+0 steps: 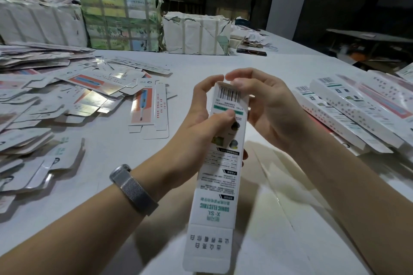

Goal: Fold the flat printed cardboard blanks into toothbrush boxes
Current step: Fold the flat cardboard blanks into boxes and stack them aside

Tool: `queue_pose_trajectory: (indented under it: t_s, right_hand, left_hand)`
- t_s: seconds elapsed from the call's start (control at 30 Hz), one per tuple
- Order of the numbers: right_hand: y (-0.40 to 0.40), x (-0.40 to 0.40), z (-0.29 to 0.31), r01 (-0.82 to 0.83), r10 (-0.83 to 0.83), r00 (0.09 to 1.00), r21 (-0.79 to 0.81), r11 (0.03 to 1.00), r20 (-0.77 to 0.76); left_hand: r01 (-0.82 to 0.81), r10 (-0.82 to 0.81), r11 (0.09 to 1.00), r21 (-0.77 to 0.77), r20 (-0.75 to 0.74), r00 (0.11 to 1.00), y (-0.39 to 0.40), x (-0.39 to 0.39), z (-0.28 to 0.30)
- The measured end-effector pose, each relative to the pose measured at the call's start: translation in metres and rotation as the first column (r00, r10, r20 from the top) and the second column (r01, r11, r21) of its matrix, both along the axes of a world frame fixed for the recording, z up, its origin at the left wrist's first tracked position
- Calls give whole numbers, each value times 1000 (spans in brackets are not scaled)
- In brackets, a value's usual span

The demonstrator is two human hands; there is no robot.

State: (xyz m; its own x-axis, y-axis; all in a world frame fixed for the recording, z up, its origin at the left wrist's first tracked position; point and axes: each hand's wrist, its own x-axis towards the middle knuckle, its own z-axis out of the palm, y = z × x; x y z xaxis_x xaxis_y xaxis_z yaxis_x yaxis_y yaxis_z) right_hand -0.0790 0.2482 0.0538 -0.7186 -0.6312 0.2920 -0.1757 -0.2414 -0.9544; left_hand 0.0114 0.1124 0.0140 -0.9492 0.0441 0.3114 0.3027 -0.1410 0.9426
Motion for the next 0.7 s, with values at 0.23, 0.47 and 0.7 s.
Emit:
queue_pose_trajectory:
  t_s: [0.23,0.47,0.7]
  right_hand:
    - [0,0,-1,94,-97,993,-52,994,-61]
    - [1,1,0,184,-191,969,-60,981,-155]
    - [6,-4,4,111,-108,986,21,994,-129]
  left_hand:
    - [40,-40,999,26,7,999,1,3,3]
    - [60,-60,998,5,2,998,1,4,3]
    - [68,-68,998,-6,19,997,-3,3,0]
